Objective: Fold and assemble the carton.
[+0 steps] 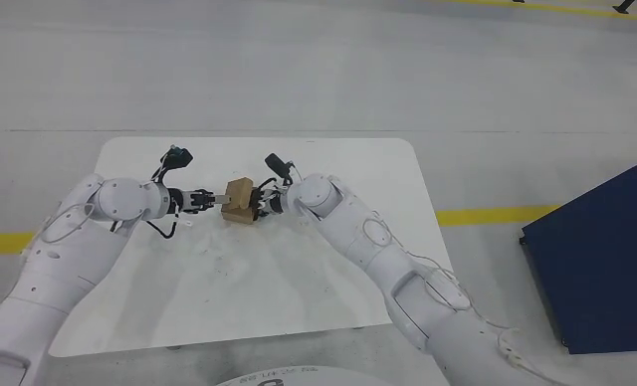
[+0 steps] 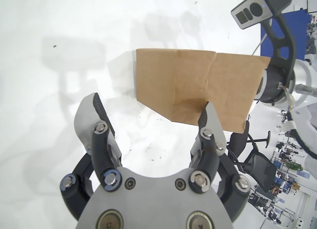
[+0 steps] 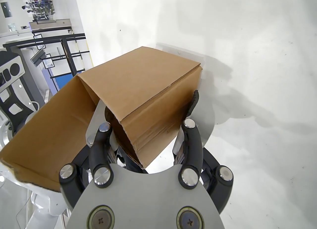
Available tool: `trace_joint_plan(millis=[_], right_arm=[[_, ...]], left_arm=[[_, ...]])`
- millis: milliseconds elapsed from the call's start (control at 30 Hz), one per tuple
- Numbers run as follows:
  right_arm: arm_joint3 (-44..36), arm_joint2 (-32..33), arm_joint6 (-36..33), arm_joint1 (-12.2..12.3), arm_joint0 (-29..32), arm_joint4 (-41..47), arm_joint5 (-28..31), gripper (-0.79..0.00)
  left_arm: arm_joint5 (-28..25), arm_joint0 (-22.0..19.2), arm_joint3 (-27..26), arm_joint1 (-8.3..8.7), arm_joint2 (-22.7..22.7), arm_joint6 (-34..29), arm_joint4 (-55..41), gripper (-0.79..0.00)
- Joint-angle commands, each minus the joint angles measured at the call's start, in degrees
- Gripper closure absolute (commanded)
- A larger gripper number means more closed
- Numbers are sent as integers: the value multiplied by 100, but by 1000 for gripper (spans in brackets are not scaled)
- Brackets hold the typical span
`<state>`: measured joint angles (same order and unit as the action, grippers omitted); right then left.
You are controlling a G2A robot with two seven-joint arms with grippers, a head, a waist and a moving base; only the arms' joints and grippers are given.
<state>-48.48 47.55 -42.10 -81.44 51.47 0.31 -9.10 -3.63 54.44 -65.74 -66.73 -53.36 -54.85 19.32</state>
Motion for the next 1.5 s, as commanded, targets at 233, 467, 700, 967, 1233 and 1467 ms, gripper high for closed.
trace_joint_plan(millis=[233,467,700,967,1233,1467], right_arm=[[-36,103,-331,59,19,-49,185,-551],[-118,248,-489,120,76,-15,230,-588],[-150,380,-580,165,109,57,234,-634],[-162,593,-639,215,153,293,78,-665],[-48,862,-815,267,152,678,167,-637],[-45,1051,-781,321,178,825,160,-625]], left_arm=[[125,-134,125,-65,152,-16,62,-699],[145,-241,288,-119,256,-40,65,-677],[174,-326,420,-171,354,-63,77,-622],[247,-391,499,-226,501,-107,210,-446],[265,-447,587,-274,556,-55,221,-385],[207,-422,575,-275,505,16,207,-440]])
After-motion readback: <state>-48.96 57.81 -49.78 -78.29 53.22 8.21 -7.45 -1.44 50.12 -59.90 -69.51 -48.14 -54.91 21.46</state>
